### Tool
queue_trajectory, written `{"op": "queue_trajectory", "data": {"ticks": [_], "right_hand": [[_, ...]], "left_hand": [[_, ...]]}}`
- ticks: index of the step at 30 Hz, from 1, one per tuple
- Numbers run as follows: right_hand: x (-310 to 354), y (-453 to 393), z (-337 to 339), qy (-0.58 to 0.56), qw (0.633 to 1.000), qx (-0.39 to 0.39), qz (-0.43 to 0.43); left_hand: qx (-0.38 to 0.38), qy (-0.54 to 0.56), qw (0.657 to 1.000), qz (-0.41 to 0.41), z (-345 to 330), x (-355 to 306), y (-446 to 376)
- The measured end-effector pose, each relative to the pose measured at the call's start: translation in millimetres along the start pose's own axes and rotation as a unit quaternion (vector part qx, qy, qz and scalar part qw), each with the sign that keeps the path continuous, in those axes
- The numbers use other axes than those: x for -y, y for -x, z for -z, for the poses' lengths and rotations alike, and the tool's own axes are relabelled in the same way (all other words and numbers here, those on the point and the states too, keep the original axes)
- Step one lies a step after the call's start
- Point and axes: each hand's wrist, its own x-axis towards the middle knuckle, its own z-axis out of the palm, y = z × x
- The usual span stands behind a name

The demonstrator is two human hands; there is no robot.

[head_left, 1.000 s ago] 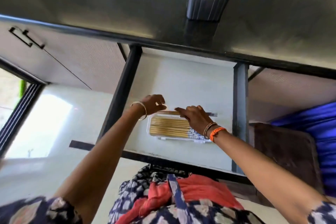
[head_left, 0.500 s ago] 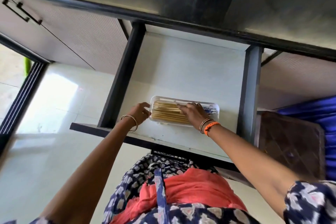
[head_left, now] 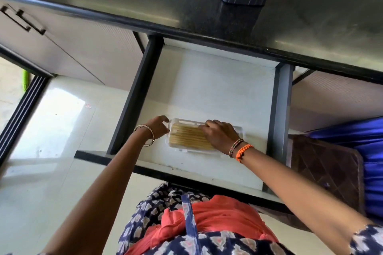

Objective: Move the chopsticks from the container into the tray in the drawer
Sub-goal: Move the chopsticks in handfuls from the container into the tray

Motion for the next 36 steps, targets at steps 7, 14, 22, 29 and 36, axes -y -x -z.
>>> {"op": "queue_trajectory", "data": {"ticks": [7,14,22,29,36], "right_hand": [[-69.9,-113.8,165.9,-0.073,0.935,-0.337,-0.079],[-182.6,-276.1,289.3,0.016,0.932,-0.208,-0.295],[-211.2,-370.9,288.7,-0.145,0.958,-0.055,-0.24],[-193.6,-338.9,333.7,-0.323,0.887,-0.272,-0.189],[-126.6,-247.0,410.3,-0.598,0.686,-0.41,-0.066]], "left_hand": [[-0.219,0.197,0.931,-0.216,134.3,-136.3,-30.2],[-0.279,0.286,0.88,-0.256,234.7,-246.5,-78.3],[-0.265,0.3,0.876,-0.27,262.5,-263.5,-120.9],[-0.266,0.319,0.862,-0.293,259.0,-256.0,-106.5],[-0.311,0.233,0.846,-0.365,259.2,-295.7,-47.3]]}}
